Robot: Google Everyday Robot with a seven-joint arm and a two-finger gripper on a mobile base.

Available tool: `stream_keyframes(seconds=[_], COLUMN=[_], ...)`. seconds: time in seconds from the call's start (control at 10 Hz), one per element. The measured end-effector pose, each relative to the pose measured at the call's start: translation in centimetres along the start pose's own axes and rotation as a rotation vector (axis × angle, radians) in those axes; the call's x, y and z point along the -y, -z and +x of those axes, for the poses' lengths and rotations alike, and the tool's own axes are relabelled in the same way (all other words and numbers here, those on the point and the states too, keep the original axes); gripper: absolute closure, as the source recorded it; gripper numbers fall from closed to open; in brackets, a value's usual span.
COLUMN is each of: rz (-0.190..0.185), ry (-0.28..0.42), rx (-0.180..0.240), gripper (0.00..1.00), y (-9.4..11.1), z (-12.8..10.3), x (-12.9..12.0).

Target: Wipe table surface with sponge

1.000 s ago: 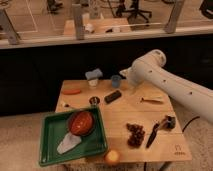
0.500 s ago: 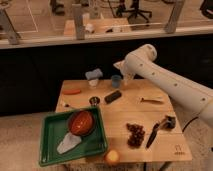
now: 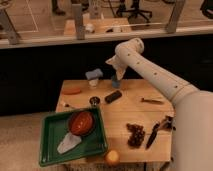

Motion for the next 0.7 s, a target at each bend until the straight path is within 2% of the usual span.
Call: stream_keyframes(seconds=[0.2,0.3,0.5,0.7], rz=[0.001,0.007,0.015,0.019], ry=[0.01,0.006,-0.002,0.005], rx=[0.055,0.076,0.11,0.126], gripper=[0.2,0.2,0.2,0.2], y=[-1.4,-2.1,-3.6,-4.5], z=[-1.5,-1.5,-2.0,-2.9], x=[0.7,0.8,0.8,1.7])
